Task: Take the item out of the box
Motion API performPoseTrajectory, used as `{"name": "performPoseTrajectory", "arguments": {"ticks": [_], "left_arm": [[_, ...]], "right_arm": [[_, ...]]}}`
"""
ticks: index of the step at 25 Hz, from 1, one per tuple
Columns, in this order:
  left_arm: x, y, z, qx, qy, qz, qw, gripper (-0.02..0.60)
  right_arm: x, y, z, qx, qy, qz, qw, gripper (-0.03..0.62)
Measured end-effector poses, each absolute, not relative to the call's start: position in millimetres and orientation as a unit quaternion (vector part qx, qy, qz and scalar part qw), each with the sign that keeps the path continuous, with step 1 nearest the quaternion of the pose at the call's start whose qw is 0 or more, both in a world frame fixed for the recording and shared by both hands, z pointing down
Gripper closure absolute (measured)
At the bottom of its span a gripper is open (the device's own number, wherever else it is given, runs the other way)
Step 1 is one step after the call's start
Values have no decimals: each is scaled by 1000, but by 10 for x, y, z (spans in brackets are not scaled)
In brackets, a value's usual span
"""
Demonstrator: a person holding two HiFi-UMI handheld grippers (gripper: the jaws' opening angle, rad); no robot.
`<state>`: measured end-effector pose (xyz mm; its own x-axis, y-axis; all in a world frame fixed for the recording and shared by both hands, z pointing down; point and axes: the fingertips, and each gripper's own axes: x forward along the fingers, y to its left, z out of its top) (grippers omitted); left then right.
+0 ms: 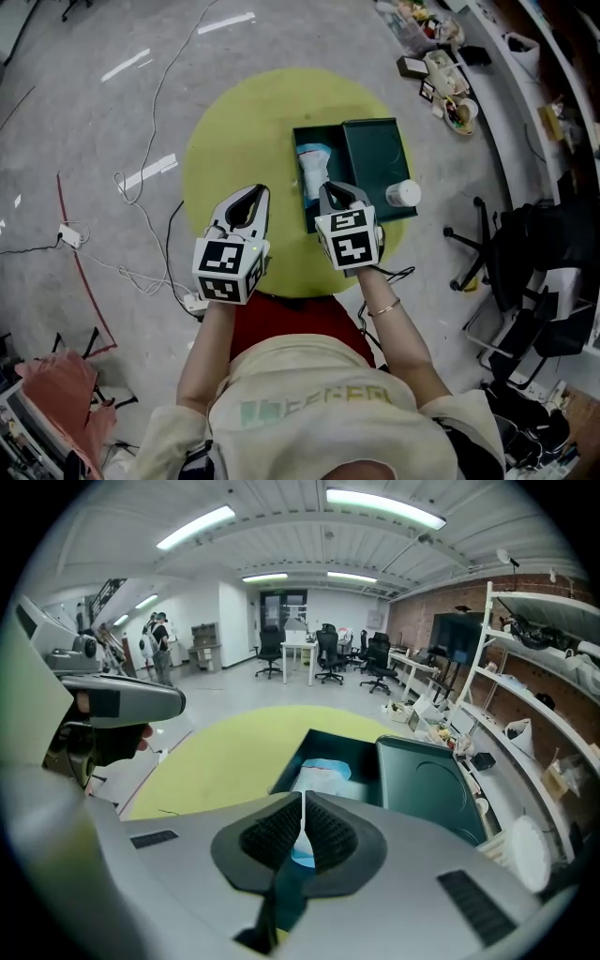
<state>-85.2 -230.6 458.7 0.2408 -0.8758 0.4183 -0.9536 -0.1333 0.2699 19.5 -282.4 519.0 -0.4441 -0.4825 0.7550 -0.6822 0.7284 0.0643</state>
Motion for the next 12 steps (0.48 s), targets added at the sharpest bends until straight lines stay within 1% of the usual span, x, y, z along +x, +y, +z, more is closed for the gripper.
{"name": "performPoseTrajectory", "arguments": {"ticks": [12], "left_arm": [[-920, -2592, 4836, 744, -606, 83, 267, 551]], "right_arm": [[109, -2999, 5436, 320, -831, 135, 434, 556]]}}
